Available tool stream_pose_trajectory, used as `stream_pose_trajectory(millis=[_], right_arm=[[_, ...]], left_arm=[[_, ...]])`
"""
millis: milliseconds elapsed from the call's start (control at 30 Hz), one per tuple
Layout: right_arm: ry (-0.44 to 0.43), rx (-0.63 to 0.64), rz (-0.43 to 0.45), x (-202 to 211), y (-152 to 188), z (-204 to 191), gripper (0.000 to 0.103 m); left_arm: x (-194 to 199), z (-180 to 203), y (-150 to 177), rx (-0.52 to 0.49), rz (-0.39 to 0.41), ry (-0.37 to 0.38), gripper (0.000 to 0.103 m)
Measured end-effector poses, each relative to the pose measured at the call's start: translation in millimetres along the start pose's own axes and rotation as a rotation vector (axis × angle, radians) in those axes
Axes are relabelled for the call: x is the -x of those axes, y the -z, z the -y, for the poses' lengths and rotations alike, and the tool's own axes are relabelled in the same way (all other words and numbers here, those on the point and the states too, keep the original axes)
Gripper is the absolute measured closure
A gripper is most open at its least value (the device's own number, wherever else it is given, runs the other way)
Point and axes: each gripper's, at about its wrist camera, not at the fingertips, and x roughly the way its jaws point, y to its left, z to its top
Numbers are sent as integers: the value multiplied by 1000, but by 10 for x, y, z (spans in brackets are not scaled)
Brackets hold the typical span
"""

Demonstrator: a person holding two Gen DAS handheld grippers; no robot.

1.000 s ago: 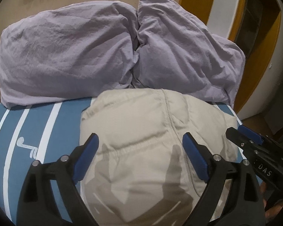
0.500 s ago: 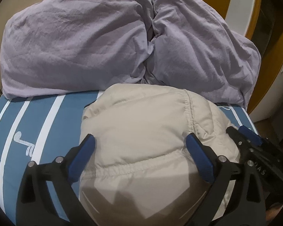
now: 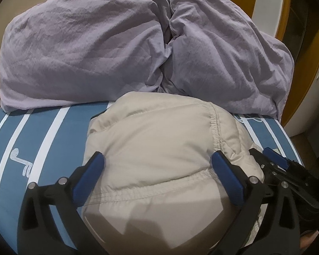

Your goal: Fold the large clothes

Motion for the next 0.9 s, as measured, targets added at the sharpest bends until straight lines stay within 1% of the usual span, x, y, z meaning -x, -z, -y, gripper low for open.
stream_pose_trajectory(millis=[367, 900], right_arm=[[-1, -13, 7, -88, 74, 18, 48], [-2, -14, 2, -186, 96, 22, 47]], left_arm=[[-58, -4, 48, 0, 12, -3, 2], [-177, -10, 87, 6, 22, -9, 2]])
